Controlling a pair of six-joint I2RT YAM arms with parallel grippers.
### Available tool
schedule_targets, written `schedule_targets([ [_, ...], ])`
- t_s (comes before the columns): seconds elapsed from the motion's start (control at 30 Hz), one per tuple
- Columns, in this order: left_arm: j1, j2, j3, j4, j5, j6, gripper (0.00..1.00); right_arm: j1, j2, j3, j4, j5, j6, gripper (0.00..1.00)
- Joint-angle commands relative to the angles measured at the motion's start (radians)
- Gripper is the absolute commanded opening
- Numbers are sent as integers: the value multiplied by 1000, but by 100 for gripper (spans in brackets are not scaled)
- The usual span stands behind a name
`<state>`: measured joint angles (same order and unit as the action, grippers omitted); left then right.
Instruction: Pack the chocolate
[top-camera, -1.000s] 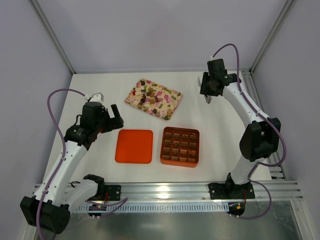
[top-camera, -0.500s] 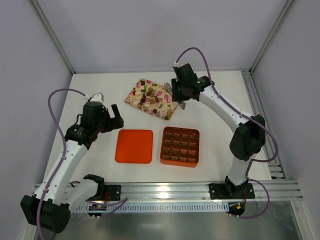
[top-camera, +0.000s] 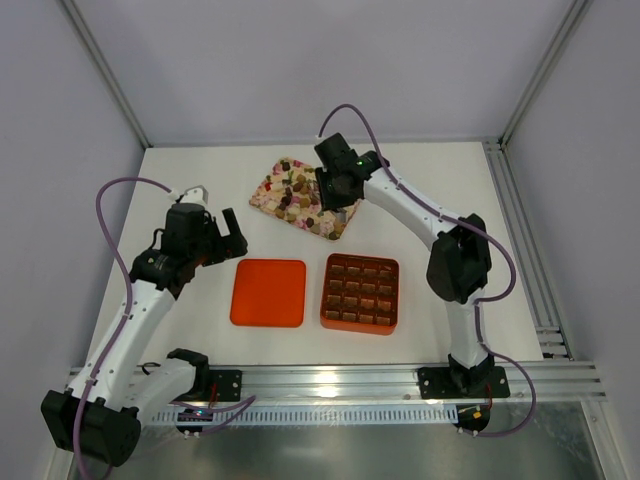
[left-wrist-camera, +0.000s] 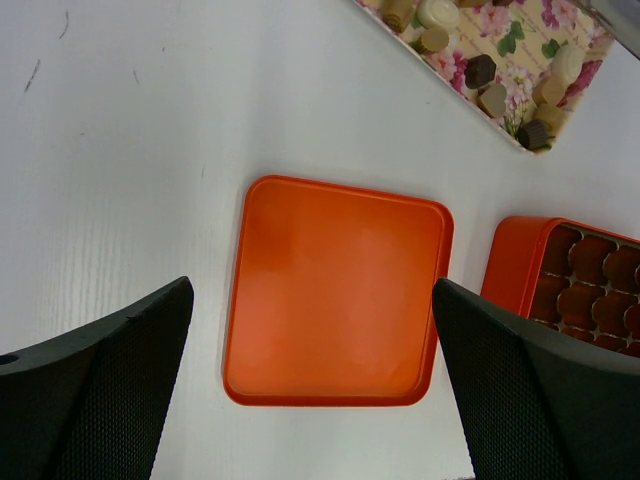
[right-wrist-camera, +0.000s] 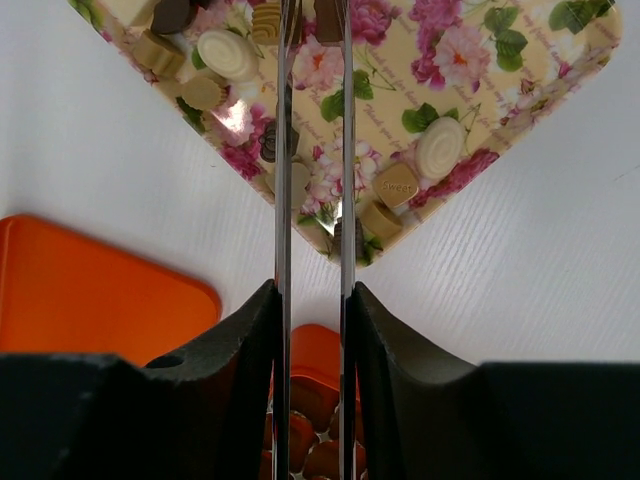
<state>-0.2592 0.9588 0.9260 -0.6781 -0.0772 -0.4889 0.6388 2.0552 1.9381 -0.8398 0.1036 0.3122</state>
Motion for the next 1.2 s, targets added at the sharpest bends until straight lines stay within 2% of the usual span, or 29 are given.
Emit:
schedule_targets([
  [0.0,5,1,22,22,2,7,100,5,-6,55,-7,30,-18,37],
  [0.37,5,8,22,20,5,7,100,10,33,76,-18,28,-33,41],
  [0.83,3,15,20,18,7,7,100,16,82,87,-28,22,-42,41],
  [1.17,5,18,20,15,8,4,100,16,59,79,-31,38,-45,29],
])
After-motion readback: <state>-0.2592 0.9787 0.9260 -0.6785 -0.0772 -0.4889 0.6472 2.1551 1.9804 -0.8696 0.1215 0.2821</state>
